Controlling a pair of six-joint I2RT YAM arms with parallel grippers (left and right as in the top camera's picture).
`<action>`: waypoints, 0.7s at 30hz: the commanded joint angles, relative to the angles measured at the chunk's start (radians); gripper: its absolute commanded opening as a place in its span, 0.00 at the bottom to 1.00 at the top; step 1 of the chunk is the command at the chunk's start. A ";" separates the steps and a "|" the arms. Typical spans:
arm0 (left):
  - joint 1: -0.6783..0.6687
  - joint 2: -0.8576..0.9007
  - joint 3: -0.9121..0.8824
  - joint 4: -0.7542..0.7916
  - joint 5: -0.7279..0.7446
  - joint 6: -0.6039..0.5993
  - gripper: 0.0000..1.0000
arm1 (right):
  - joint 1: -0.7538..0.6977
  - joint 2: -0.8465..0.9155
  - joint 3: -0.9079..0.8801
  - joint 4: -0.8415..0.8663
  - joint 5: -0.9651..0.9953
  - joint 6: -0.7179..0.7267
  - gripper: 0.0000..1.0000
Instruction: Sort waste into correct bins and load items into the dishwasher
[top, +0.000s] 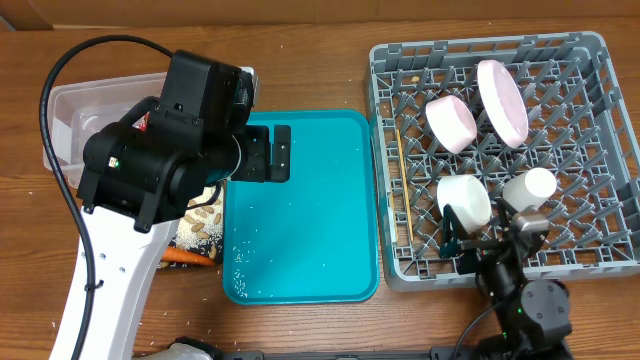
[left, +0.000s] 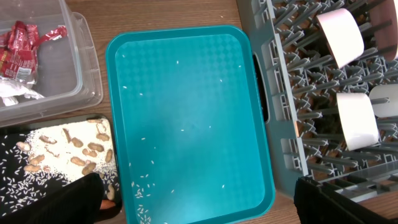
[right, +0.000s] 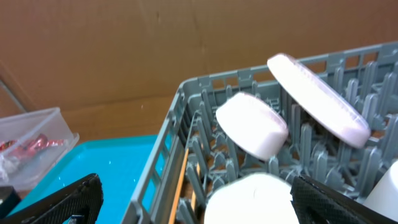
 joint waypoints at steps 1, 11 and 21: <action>-0.003 0.003 0.010 0.001 0.010 0.018 1.00 | -0.003 -0.070 -0.070 0.040 -0.013 0.004 1.00; -0.003 0.003 0.010 0.001 0.010 0.018 1.00 | -0.002 -0.067 -0.182 0.222 -0.019 0.003 1.00; -0.003 0.003 0.010 0.001 0.010 0.018 1.00 | -0.002 -0.030 -0.182 0.220 -0.019 0.003 1.00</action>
